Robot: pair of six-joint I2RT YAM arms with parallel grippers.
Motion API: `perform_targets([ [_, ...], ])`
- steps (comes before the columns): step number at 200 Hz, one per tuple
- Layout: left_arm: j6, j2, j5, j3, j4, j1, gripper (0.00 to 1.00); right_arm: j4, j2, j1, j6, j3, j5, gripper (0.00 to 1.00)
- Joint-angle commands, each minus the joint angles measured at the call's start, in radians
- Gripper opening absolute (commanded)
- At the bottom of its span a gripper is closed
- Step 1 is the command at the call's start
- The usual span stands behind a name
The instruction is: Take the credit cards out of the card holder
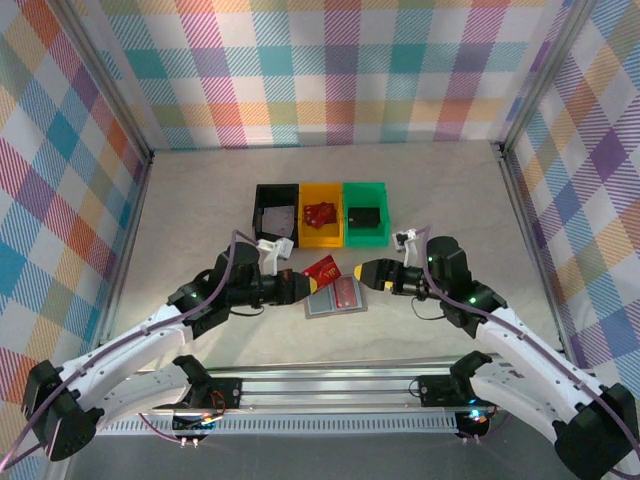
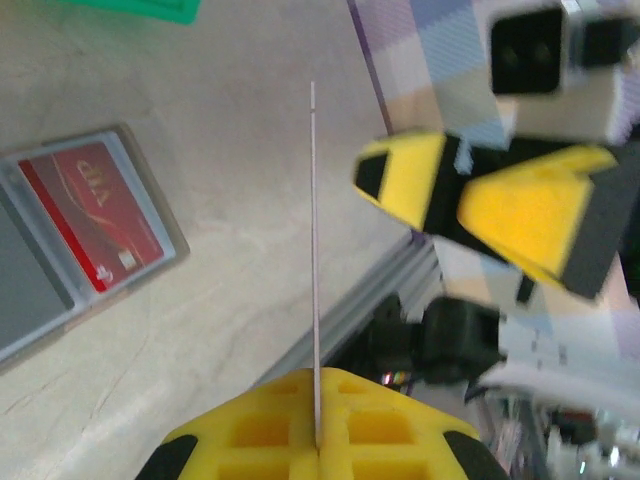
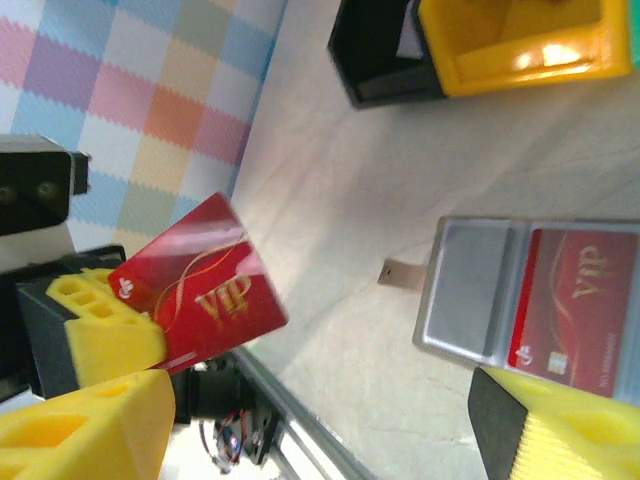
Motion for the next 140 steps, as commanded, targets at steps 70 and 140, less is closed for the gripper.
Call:
perform_targets([
  [70,0.160,-0.040,0.180,0.042,-0.223,0.016,0.00,0.280,0.078,-0.008,-0.051,-0.038,-0.410,0.67],
  [140,0.152,0.000,0.203,0.069,-0.160,0.017,0.00,0.321,0.164,0.031,-0.067,-0.041,-0.430,0.60],
])
